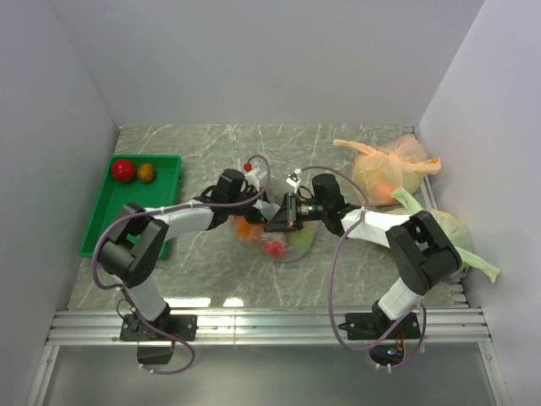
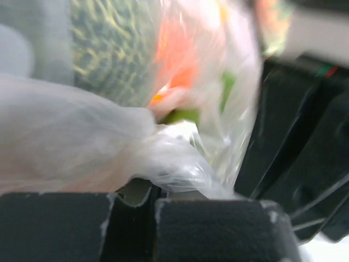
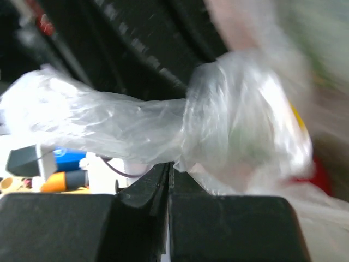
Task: Place the fake fruits into the plastic bag and tie a complex knot
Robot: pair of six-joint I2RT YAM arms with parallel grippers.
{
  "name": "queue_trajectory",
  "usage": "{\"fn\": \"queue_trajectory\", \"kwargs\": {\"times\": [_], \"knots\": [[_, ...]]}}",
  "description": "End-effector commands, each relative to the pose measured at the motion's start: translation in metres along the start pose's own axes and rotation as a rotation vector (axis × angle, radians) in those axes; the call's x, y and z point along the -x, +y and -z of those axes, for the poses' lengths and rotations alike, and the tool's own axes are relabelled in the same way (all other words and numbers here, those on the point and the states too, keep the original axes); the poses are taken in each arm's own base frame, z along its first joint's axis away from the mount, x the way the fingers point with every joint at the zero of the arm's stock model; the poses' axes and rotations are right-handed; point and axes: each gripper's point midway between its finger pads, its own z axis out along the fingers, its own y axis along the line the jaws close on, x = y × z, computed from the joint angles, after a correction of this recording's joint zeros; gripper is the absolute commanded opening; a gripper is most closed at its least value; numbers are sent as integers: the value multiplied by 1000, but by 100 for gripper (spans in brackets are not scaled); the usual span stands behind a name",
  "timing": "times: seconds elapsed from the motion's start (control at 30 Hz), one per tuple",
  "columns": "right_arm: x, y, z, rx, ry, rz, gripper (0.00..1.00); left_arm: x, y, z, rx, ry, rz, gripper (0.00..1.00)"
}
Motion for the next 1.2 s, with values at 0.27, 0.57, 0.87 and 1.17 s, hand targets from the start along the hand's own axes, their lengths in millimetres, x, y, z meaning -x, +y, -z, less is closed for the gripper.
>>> {"fn": "queue_trajectory", "kwargs": {"times": [0.27,0.57,0.87,1.17], "knots": [[52,58,47,-1,-68,328,37,31,-57,44,-311,-84,-53,0],[58,22,101,-216,-175,384,20,21,-47,43,-288,-53,-43,0],[76,-17,65,-334,-147,386,34,18,-54,42,-343,-33,-25,0],[31,-4,28,-161,-36,298,77,34,-78,47,-484,-92,9,0]]}}
